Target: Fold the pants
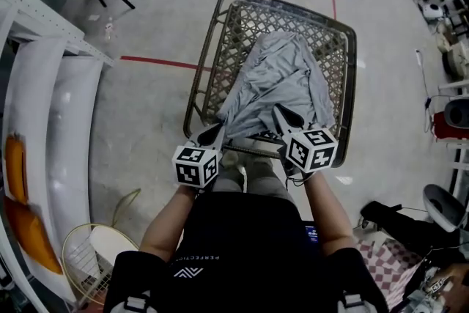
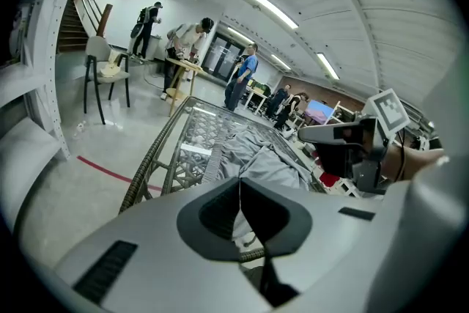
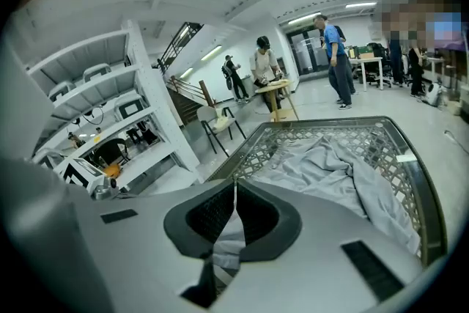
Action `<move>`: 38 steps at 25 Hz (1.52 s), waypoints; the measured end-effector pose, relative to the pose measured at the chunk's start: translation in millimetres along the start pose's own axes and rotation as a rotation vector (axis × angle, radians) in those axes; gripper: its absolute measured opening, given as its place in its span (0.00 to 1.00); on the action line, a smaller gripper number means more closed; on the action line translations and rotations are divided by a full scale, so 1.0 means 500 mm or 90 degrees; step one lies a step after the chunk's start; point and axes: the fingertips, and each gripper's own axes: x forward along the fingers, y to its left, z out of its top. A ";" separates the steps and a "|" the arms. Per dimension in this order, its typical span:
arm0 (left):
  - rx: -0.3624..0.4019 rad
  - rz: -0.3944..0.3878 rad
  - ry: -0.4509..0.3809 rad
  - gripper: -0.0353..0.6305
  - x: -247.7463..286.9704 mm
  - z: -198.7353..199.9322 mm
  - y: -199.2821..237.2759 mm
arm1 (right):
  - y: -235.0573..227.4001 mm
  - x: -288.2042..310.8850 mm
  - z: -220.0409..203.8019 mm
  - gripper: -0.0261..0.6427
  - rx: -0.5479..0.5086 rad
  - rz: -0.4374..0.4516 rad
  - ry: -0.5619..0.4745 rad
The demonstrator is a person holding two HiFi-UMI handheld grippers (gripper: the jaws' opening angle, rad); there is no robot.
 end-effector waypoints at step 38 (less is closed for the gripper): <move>-0.167 0.229 0.085 0.35 0.104 -0.063 0.074 | -0.233 0.324 0.119 0.11 -0.205 0.076 0.105</move>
